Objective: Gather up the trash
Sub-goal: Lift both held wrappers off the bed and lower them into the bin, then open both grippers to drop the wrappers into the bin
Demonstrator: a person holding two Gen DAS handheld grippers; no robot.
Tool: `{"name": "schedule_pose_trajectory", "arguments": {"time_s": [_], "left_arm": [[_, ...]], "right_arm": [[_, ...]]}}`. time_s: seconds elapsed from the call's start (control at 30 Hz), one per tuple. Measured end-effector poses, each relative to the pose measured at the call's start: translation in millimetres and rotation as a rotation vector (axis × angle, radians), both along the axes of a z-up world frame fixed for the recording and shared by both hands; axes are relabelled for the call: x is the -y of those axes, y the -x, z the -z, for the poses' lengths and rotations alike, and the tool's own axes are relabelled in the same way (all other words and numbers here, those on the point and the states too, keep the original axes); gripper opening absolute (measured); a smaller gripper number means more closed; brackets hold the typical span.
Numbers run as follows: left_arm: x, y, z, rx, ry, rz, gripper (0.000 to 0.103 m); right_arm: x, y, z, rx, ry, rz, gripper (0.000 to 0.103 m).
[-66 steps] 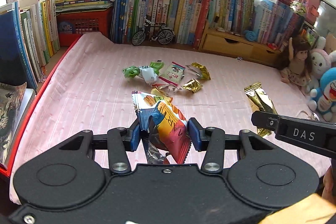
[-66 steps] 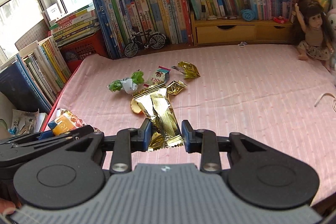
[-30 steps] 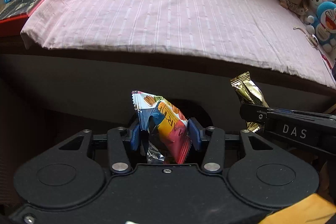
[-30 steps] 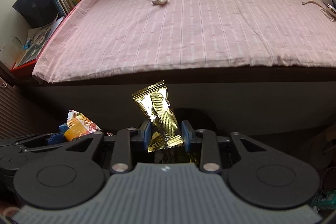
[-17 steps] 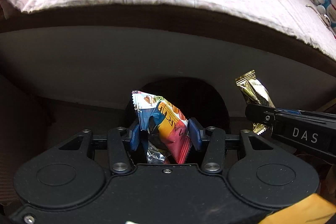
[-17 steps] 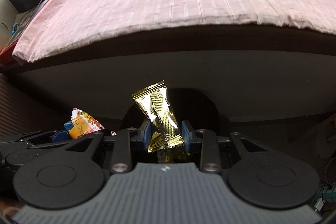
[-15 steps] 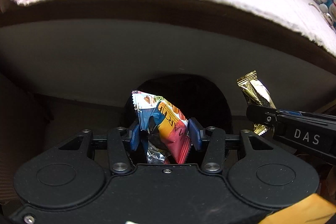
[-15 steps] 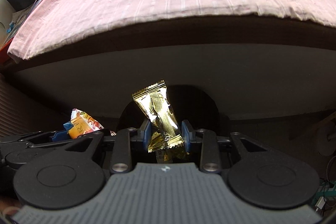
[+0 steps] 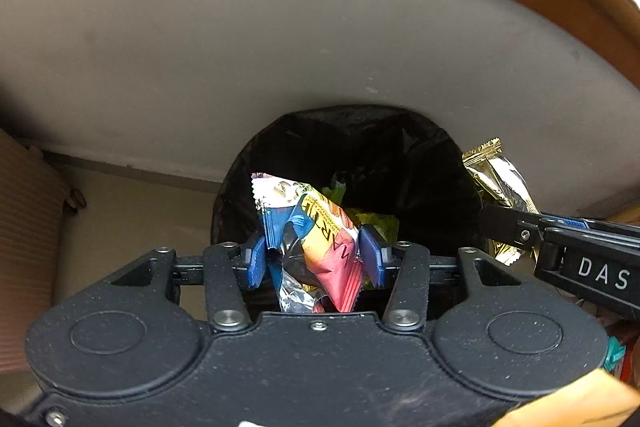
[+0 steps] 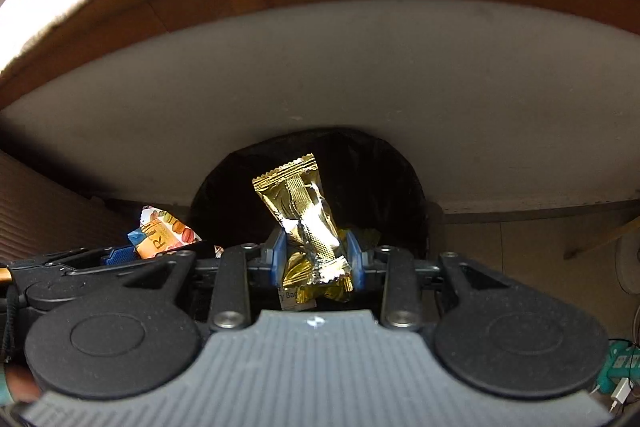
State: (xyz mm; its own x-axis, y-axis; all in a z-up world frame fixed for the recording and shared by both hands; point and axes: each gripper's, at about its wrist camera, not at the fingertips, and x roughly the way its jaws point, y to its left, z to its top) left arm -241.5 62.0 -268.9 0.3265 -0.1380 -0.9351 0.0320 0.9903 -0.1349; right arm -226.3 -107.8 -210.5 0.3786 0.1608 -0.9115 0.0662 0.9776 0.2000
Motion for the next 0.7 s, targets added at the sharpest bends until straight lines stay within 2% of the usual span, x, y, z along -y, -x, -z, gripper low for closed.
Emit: {"name": "schedule_pose_trajectory", "arguments": {"time_s": [0.17, 0.3, 0.4, 0.57, 0.7], "left_arm": [[3, -1, 19, -0.009, 0.001, -0.003, 0.046], [5, 5, 30, -0.008, 0.005, -0.018, 0.055], [5, 7, 36, 0.002, 0.0, -0.024, 0.062], [5, 5, 47, 0.0, -0.002, -0.047, 0.068], [2, 5, 36, -0.005, -0.01, -0.063, 0.069]], "right_arm": [[-4, -2, 17, -0.014, 0.014, -0.014, 0.041], [-5, -5, 25, -0.019, 0.027, -0.023, 0.055], [-5, -4, 29, -0.02, 0.027, -0.019, 0.06], [1, -4, 36, -0.016, 0.035, -0.015, 0.063], [2, -3, 31, -0.025, 0.037, -0.005, 0.063]]}}
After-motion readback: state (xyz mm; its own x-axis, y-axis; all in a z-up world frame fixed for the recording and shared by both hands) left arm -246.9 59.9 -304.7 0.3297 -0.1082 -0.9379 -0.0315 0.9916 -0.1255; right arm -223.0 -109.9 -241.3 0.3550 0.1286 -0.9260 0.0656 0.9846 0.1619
